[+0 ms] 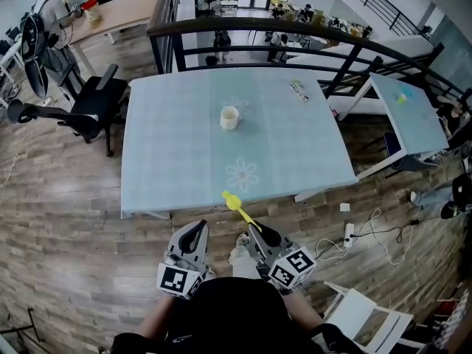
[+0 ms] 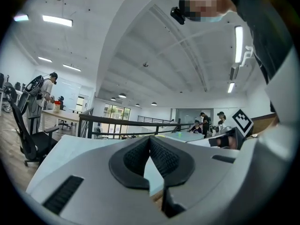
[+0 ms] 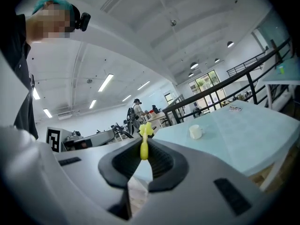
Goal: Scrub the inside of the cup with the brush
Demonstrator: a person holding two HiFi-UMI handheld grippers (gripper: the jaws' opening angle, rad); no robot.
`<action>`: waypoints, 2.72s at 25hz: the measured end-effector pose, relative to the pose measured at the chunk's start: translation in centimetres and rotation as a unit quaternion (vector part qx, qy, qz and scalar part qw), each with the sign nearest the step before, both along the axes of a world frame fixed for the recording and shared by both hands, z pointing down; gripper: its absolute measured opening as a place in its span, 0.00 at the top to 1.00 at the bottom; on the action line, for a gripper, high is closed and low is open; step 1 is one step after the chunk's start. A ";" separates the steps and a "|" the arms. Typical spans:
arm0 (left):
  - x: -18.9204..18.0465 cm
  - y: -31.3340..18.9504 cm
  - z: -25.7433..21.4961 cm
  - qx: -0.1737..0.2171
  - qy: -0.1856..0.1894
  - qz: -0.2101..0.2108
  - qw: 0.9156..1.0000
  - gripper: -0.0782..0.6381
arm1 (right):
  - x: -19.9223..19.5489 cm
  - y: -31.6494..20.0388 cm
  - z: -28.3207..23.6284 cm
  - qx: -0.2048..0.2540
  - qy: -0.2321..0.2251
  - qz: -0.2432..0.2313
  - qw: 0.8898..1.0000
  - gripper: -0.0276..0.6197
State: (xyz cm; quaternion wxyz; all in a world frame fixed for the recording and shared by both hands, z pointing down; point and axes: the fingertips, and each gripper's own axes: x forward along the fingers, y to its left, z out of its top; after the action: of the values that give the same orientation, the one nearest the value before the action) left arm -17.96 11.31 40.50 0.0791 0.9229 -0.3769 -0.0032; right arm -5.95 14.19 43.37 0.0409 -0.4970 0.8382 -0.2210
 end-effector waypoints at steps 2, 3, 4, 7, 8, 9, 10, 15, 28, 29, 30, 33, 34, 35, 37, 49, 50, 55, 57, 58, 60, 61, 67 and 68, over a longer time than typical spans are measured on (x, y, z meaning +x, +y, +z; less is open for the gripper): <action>1.1 -1.8 -0.2 0.000 -0.002 -0.012 1.000 0.87 | 1.2 -2.1 -0.4 0.007 -0.001 -0.008 1.000 0.90; 1.7 -2.6 -0.4 0.000 -0.003 -0.018 1.000 0.87 | 1.8 -3.1 -0.7 0.011 0.000 -0.013 1.000 0.90; 2.3 -3.4 -0.6 0.002 -0.005 -0.024 1.000 0.87 | 2.4 -4.0 -1.0 0.015 0.002 -0.019 1.000 0.90; 4.2 -5.5 -0.5 0.010 -0.013 -0.045 0.999 0.87 | 4.5 -6.4 -1.6 0.027 0.004 -0.034 0.999 0.90; 5.0 -6.1 -0.5 0.013 -0.013 -0.052 0.998 0.87 | 5.2 -6.9 -1.7 0.030 0.005 -0.038 0.999 0.90; 5.7 -6.5 -0.4 0.014 -0.012 -0.059 0.998 0.87 | 5.9 -7.4 -1.7 0.032 0.006 -0.041 0.999 0.90; 6.4 -7.0 -0.3 0.014 -0.009 -0.065 0.998 0.87 | 6.7 -7.8 -1.6 0.034 0.008 -0.043 0.998 0.90; 9.4 -9.0 -0.3 0.016 0.000 -0.076 0.997 0.87 | 9.8 -9.8 -2.0 0.046 0.014 -0.042 0.998 0.90; 10.7 -15.5 1.2 -0.003 -0.020 -0.079 0.997 0.87 | 11.9 -14.0 -1.9 0.032 0.023 -0.011 0.999 0.90; 10.9 -16.1 1.5 -0.004 -0.022 -0.077 0.997 0.87 | 12.3 -14.6 -1.8 0.028 0.024 -0.005 0.999 0.90; 11.2 -16.8 1.8 -0.007 -0.025 -0.074 0.997 0.87 | 12.7 -15.1 -1.8 0.025 0.025 0.001 0.999 0.90; 11.9 -19.2 2.9 -0.017 -0.033 -0.063 0.997 0.87 | 13.4 -16.6 -2.1 0.017 0.031 0.013 0.999 0.90; 11.9 -20.1 3.3 -0.020 -0.036 -0.060 0.997 0.87 | 13.3 -17.2 -2.2 0.015 0.034 0.017 0.999 0.90; 11.9 -21.1 3.8 -0.022 -0.038 -0.056 0.997 0.87 | 13.3 -17.7 -2.3 0.013 0.039 0.021 0.999 0.90; 12.3 -23.0 4.6 -0.024 -0.044 -0.048 0.998 0.87 | 13.5 -18.7 -2.3 0.007 0.047 0.032 0.998 0.90; 13.1 -31.3 12.5 -0.092 -0.077 -0.037 0.992 0.80 | 13.9 -21.8 -0.7 -0.030 0.069 0.075 0.994 0.90; 13.2 -31.8 13.5 -0.100 -0.083 -0.031 0.991 0.72 | 13.8 -22.0 -0.6 -0.033 0.070 0.080 0.994 0.90; 14.0 -35.2 18.4 -0.122 -0.126 -0.012 0.984 0.68 | 13.3 -22.8 0.1 -0.046 0.074 0.101 0.991 0.90; 14.4 -36.5 20.4 -0.141 -0.133 -0.011 0.981 0.66 | 13.1 -23.0 0.6 -0.055 0.077 0.107 0.990 0.90; 14.6 -37.2 21.3 -0.148 -0.138 -0.012 0.979 0.65 | 13.1 -23.2 0.8 -0.059 0.078 0.110 0.989 0.90; 15.0 -38.4 22.8 -0.153 -0.151 -0.016 0.977 0.64 | 13.2 -23.5 1.0 -0.065 0.080 0.117 0.988 0.90; 15.3 -38.8 23.5 -0.157 -0.158 -0.016 0.975 0.64 | 13.3 -23.6 1.1 -0.067 0.081 0.122 0.987 0.90; 15.8 -40.1 27.6 -0.190 -0.180 -0.020 0.965 0.63 | 13.4 -23.5 1.3 -0.076 0.083 0.142 0.983 0.90; 15.8 -40.4 27.9 -0.192 -0.182 -0.021 0.964 0.63 | 13.5 -23.5 1.4 -0.078 0.082 0.145 0.983 0.90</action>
State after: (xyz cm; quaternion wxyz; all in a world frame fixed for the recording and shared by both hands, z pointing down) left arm -2.11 -29.06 68.41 0.1844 0.8673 -0.3981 0.2353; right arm 7.51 -9.34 44.74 -0.0354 -0.6312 0.7382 -0.2356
